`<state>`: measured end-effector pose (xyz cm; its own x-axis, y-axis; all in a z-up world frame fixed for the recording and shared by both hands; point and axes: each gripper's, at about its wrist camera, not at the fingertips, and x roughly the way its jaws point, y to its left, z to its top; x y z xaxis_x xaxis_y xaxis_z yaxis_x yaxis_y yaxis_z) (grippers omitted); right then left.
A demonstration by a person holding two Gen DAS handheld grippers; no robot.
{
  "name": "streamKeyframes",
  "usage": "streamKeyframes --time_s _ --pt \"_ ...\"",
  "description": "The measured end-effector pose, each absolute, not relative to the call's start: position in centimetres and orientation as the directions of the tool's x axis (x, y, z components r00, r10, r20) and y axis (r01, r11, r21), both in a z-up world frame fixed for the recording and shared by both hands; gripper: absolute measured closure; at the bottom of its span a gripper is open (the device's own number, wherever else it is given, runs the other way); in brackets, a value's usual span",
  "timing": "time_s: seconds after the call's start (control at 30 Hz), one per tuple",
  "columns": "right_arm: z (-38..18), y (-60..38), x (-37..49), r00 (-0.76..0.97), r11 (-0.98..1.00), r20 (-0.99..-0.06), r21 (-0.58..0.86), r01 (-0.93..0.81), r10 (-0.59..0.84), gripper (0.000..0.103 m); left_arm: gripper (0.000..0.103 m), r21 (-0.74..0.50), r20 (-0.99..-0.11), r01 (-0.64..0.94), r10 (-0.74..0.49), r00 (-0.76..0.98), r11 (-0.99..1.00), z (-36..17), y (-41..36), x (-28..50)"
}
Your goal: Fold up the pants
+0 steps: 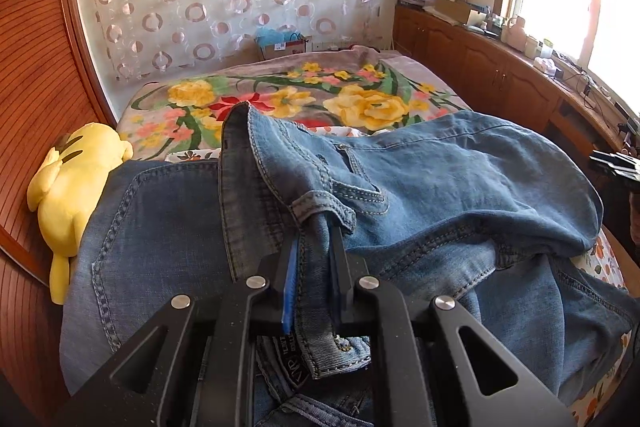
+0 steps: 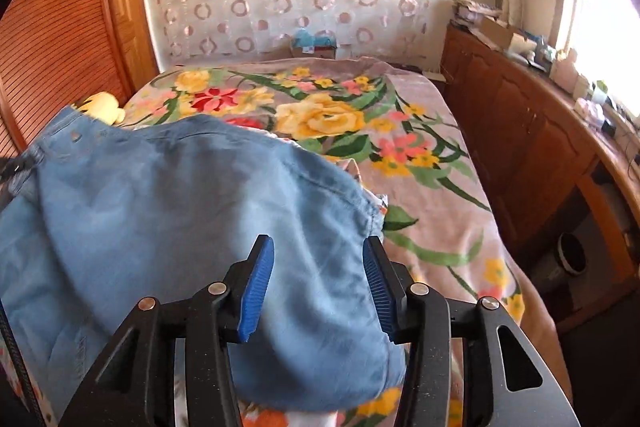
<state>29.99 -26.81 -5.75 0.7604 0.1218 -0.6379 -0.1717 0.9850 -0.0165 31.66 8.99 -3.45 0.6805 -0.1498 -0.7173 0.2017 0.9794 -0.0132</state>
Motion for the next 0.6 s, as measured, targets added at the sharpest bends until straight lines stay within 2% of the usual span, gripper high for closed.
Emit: streamKeyframes --time_s 0.1,0.4,0.43,0.5,0.57,0.6 --pt "-7.1 -27.5 32.8 0.738 0.994 -0.668 0.011 -0.112 0.09 0.055 0.089 -0.022 -0.723 0.199 -0.153 0.674 0.98 -3.8 9.1 31.6" --pt "-9.8 -29.7 39.2 0.669 0.981 -0.719 0.167 -0.097 0.188 0.055 0.089 -0.015 -0.733 0.21 -0.154 0.662 0.978 -4.3 8.8 31.9" --pt "-9.7 -30.0 39.6 0.668 0.98 -0.719 0.173 -0.096 0.192 0.058 0.089 -0.015 -0.735 0.211 -0.154 0.661 0.977 -4.4 8.7 31.9" --pt "-9.1 -30.2 40.0 0.671 0.976 -0.709 0.189 -0.113 0.215 0.089 0.089 -0.014 -0.735 0.212 -0.154 0.66 0.977 -4.4 8.7 31.9" --pt "-7.2 -30.9 40.4 0.693 0.983 -0.697 0.147 -0.112 0.183 0.101 0.089 -0.012 -0.733 0.211 -0.152 0.663 0.977 -4.4 8.6 31.9" --pt "-6.9 -30.8 40.2 0.707 0.984 -0.684 0.133 -0.119 0.178 0.103 0.089 -0.012 -0.731 0.212 -0.153 0.665 0.977 -4.4 8.7 31.8"
